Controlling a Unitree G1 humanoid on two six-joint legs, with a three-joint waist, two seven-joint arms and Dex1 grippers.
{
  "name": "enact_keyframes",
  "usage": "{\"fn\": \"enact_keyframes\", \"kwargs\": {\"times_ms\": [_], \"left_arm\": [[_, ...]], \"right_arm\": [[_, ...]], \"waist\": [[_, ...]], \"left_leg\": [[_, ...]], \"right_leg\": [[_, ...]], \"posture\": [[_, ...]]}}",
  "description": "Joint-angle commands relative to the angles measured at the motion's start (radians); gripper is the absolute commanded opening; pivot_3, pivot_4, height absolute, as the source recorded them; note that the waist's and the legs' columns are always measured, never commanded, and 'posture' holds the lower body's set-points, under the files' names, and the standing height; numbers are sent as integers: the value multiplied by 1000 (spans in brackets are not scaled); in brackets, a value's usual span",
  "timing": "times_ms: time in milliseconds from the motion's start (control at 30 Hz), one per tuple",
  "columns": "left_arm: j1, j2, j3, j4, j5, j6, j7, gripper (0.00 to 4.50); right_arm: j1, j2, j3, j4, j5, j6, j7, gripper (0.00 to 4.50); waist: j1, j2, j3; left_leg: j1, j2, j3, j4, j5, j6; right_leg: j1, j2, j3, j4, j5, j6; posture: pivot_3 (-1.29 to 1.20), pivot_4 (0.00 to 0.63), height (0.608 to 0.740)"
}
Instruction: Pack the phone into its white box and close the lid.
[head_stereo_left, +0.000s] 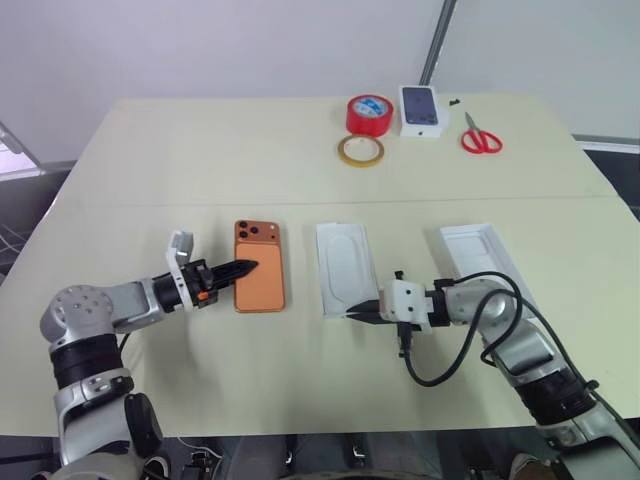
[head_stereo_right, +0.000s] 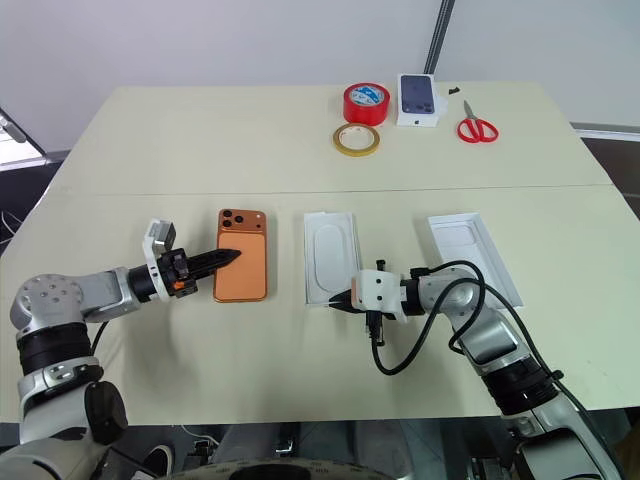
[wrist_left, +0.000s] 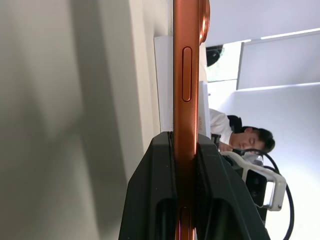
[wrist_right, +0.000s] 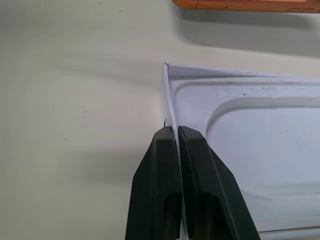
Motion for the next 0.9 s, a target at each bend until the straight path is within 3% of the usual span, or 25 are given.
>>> {"fn": "enact_keyframes", "kwargs": {"times_ms": [33, 167, 400, 533, 667, 833, 900], "left_arm": [[-53, -8, 29, -16, -45, 17, 0, 0], [-144, -51, 67, 8, -62, 36, 37, 0], [-207, -146, 52, 12, -51, 30, 91, 0], [-205, -177, 9, 35, -28, 2, 96, 0], [-198, -185, -37, 30, -24, -31, 84, 0], [-180, -172, -86, 27, -20, -56, 55, 0], [-171, -168, -103, 25, -20, -62, 45, 0]], "right_arm": [[-9, 23, 14, -105, 19, 102, -31, 49], [3, 41, 55, -187, -12, 232, -76, 49], [-11, 60, 87, -204, -33, 281, -127, 49], [-14, 59, 83, -197, -23, 269, -125, 1359], [-12, 41, 2, -263, 85, 277, -85, 3379], [8, -55, -127, -358, 240, 348, -14, 3379], [42, -119, -169, -329, 229, 321, 3, 3379]], "waist": [[0, 0, 0], [4, -1, 0], [-1, -1, 0], [-1, -1, 0], [1, -1, 0], [1, -1, 0], [2, -1, 0]], "left_leg": [[0, 0, 0, 0, 0, 0], [0, 0, 0, 1, 0, 0], [0, 0, 0, 1, 0, 0], [0, 0, 0, 2, 1, -1], [0, 0, 0, 2, 1, -1], [0, 0, 0, 2, 1, -1], [0, 0, 0, 2, 1, -1]], "right_leg": [[0, 0, 0, 0, 0, 0], [0, 0, 0, 0, 0, 0], [0, 1, 0, 0, 0, 0], [0, 1, 0, 1, 0, 0], [0, 1, 0, 1, 0, 0], [0, 1, 0, 1, 0, 0], [0, 1, 0, 1, 0, 0]], "posture": [[0, 150, 740], [0, 150, 740], [0, 150, 740], [0, 150, 740], [0, 150, 740], [0, 150, 740], [0, 150, 740]]}}
